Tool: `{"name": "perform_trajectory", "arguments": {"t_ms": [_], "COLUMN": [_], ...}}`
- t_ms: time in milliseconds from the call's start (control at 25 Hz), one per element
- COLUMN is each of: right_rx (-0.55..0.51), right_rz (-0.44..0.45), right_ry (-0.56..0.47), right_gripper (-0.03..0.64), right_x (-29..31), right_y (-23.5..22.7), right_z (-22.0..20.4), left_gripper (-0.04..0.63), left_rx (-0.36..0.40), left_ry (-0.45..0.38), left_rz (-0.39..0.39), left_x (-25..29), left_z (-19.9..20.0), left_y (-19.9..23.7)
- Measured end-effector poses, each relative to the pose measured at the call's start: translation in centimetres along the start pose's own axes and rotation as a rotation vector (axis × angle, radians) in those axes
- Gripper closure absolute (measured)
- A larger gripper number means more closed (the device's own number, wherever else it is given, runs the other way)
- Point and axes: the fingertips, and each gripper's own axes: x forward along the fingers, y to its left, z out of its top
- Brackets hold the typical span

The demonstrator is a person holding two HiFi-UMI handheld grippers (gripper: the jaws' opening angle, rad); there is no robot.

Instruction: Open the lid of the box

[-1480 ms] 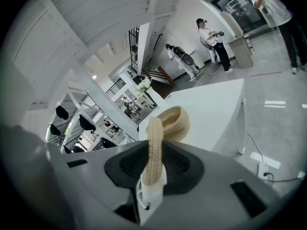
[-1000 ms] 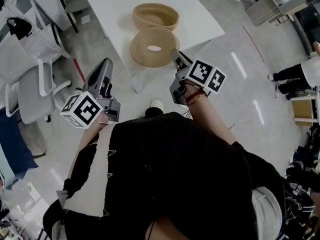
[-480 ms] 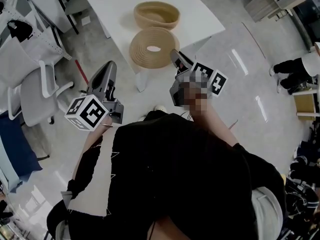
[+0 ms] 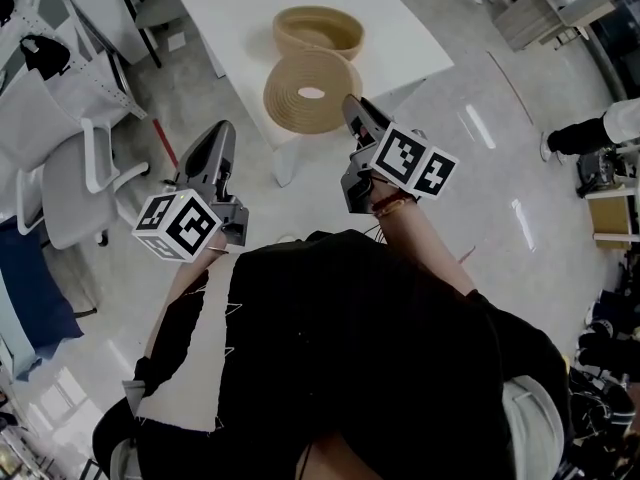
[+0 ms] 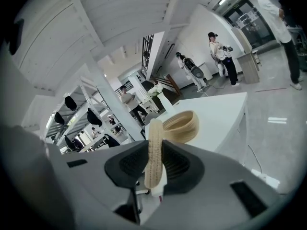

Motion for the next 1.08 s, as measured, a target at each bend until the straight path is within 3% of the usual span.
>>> {"name": "perform_trajectory", "arguments": {"t_ms": [1080], "right_rx": [-0.034], "right_rz": [-0.005], "right_ry": [0.028], "right_gripper": [0.528], "right_x": [-2.4], "right_y": [-1.1], "right_z": [-0.9], "left_gripper": [0.584], "left_rx": [0.037], "left_ry": [0.023], "left_rz": [-0.003], "left_x": [-0.2], "left_z": [-1.8], "left_y": [-2.4]}}
